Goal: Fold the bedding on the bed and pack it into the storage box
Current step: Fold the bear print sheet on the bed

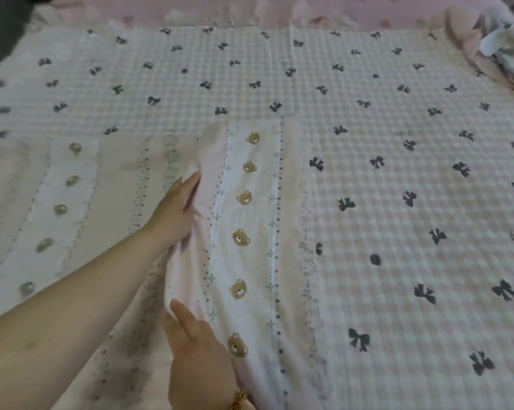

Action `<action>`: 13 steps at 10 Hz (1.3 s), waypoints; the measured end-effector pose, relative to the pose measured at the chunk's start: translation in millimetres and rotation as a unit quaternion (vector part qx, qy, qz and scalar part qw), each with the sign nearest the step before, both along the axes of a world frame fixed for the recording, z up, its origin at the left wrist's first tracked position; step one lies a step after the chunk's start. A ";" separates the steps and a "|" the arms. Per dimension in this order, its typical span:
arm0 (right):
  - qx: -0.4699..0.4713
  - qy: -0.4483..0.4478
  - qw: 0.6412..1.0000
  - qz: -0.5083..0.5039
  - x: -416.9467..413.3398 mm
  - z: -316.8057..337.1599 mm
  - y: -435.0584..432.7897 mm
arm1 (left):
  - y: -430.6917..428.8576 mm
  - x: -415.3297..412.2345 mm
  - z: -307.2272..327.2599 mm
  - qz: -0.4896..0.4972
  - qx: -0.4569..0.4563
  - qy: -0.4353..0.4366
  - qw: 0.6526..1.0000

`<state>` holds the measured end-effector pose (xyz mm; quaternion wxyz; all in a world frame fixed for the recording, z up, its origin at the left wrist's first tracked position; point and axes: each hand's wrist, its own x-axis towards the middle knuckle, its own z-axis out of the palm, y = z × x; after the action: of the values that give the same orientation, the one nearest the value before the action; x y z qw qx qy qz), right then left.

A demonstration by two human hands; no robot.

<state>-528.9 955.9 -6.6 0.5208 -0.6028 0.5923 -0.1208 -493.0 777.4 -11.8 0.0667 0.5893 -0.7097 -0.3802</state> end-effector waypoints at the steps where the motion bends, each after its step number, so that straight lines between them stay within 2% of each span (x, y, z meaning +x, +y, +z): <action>1: 0.027 0.006 0.999 0.020 41.8 -21.0 -32.3 | -32.1 46.9 -24.6 -0.005 0.009 0.010 1.000; 2: 0.033 0.046 0.996 0.073 60.6 -39.2 -41.3 | -40.8 72.2 -47.0 0.009 0.048 0.072 0.996; 3: -0.111 0.136 0.984 -0.033 67.3 -57.2 -35.4 | -44.9 85.9 -63.4 0.131 0.097 0.139 0.977; 4: -0.175 0.246 0.934 -0.191 49.2 -76.6 -29.2 | -70.2 81.6 -68.5 0.270 0.173 0.249 0.914; 5: -0.110 0.391 0.889 -0.214 21.4 -93.6 -35.8 | -96.6 68.0 -64.6 0.296 0.252 0.268 0.882; 6: -0.065 0.429 0.878 -0.202 8.9 -102.0 -46.2 | -111.5 52.7 -64.5 0.276 0.219 0.248 0.902; 7: -0.099 0.438 0.865 -0.224 9.6 -109.8 -43.7 | -108.5 56.3 -61.7 0.264 0.072 0.260 0.926; 8: -0.077 0.422 0.877 -0.217 15.2 -108.8 -48.1 | -99.4 79.4 -64.6 0.274 -0.082 0.208 0.935; 9: -0.025 0.385 0.907 -0.169 23.6 -116.9 -56.6 | -92.4 94.8 -80.4 0.267 -0.070 0.122 0.953; 10: 0.017 0.377 0.915 -0.140 23.9 -129.7 -60.4 | -86.4 98.2 -93.4 0.285 0.028 0.138 0.948; 11: 0.029 0.381 0.918 -0.107 19.3 -127.2 -68.3 | -69.7 108.2 -96.8 0.320 0.168 0.239 0.901; 12: 0.013 0.354 0.933 -0.063 16.3 -122.2 -65.8 | -35.1 121.9 -90.9 0.290 0.271 0.239 0.886; 13: 0.018 0.339 0.938 -0.071 12.3 -123.2 -70.0 | -6.9 125.4 -81.6 0.252 0.293 0.207 0.899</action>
<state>-516.5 885.8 -129.8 0.2902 -0.5549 0.7770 0.0646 -367.5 770.5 -93.4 0.1304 0.6494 -0.3638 -0.6549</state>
